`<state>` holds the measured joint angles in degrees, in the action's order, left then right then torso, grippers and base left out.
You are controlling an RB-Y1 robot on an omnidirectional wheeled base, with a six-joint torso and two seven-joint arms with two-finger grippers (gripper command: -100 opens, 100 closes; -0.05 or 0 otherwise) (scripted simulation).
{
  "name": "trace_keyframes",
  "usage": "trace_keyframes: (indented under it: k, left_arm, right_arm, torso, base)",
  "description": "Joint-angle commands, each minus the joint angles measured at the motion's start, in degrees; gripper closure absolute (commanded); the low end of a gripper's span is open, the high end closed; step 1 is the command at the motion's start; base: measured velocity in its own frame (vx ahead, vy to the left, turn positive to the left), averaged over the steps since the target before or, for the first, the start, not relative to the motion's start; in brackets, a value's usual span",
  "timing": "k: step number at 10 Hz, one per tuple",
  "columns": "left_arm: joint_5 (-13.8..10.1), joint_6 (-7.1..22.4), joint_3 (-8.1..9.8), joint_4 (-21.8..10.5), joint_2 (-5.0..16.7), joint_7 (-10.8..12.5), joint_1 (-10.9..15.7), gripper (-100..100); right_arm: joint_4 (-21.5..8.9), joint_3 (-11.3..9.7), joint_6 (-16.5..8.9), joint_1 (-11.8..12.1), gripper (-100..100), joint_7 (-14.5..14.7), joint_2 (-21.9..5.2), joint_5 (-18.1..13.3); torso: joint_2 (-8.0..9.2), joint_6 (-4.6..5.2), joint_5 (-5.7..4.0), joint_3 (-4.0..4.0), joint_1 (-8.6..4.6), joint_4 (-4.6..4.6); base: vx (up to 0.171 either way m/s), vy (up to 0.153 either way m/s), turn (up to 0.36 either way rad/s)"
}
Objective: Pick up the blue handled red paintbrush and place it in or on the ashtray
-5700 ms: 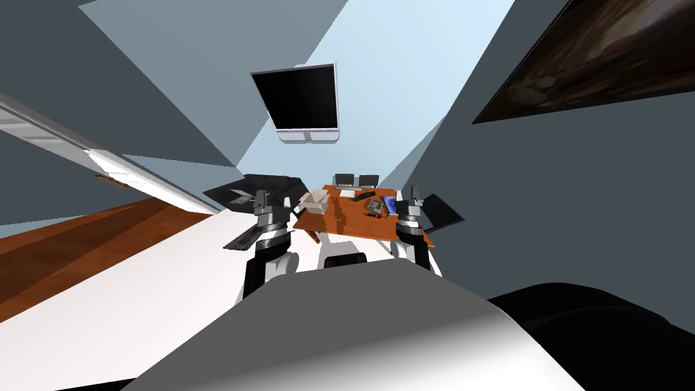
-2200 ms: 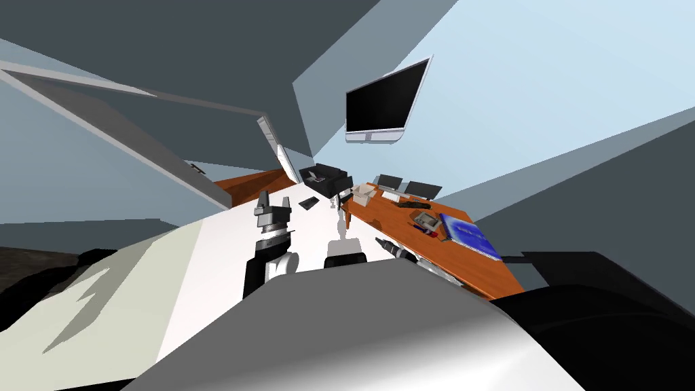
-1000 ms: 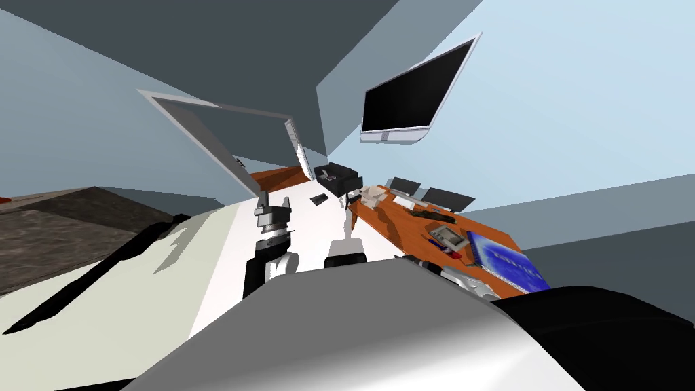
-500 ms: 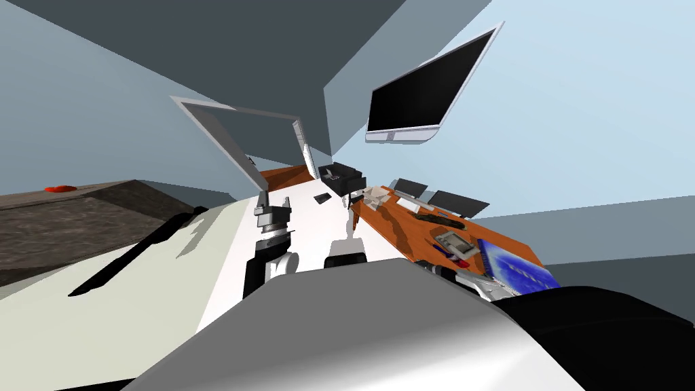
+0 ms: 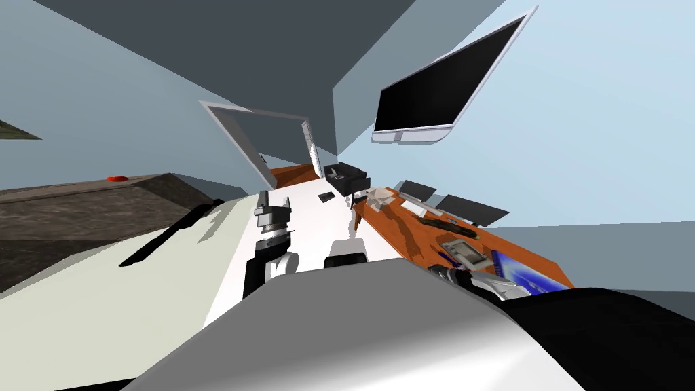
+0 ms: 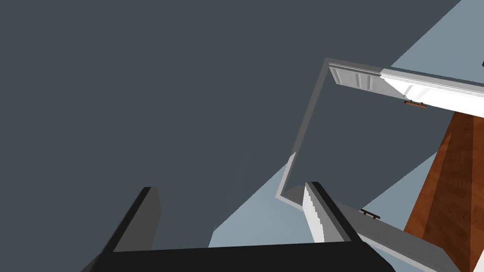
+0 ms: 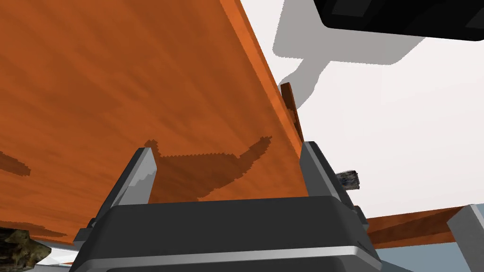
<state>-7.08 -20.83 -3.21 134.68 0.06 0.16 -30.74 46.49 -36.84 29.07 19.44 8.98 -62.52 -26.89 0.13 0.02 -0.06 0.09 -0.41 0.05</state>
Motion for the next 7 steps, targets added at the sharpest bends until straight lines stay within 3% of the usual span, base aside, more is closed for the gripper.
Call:
trace_keyframes:
  k: [1, 2, 4, 5, 6, 7]
  left_arm:
    - [0.00, 0.00, 0.00, 0.00, 0.00, 0.00, 0.00, 0]
    - [0.00, 0.00, 0.01, 0.00, 0.00, 0.00, -0.01, 0]
    - [0.00, 0.00, 0.00, 0.00, 0.00, 0.00, -0.01, 0]
    - [0.00, 0.00, 0.00, 0.00, 0.00, 0.00, -0.02, 0]
    - [0.00, 0.00, 0.00, 0.00, 0.00, 0.00, -0.01, 0]
    - [0.00, 0.00, 0.00, 0.00, 0.00, 0.00, -0.01, 0]
  right_arm:
    - [-1.90, -0.77, -0.14, -0.10, -100, -0.38, -1.17, -0.82]
    - [-4.84, -1.73, 0.62, -0.62, -100, -0.40, -2.46, -2.09]
    - [-4.84, -1.73, 0.62, -0.62, -100, -0.40, -2.46, -2.09]
    - [-7.55, -2.63, 1.41, -1.13, -100, -0.45, -3.57, -3.30]
    - [-7.26, -2.63, 1.41, -1.13, -100, -0.45, -3.57, -3.30]
    - [-8.88, -3.48, 2.20, -1.64, -100, -0.53, -4.43, -4.43]
  torso:
    - [0.00, 0.00, 0.00, 0.00, 0.00, 0.00]
    - [0.00, 0.09, -0.03, 0.00, 0.02, -0.01]
    - [0.01, 0.09, 0.00, 0.01, 0.14, 0.00]
    - [-0.04, 0.09, 0.02, -0.02, 0.24, -0.01]
    - [-0.03, 0.05, 0.04, -0.02, 0.23, -0.01]
    - [-0.05, 0.08, 0.01, -0.03, 0.20, -0.01]
  base:
    - [-0.026, -0.080, 0.107]
    - [-0.031, -0.057, 0.102]
    - [-0.017, -0.033, 0.028]
    - [-0.018, -0.026, 0.157]
    - [-0.016, -0.040, 0.076]
    - [-0.021, -0.059, 0.086]
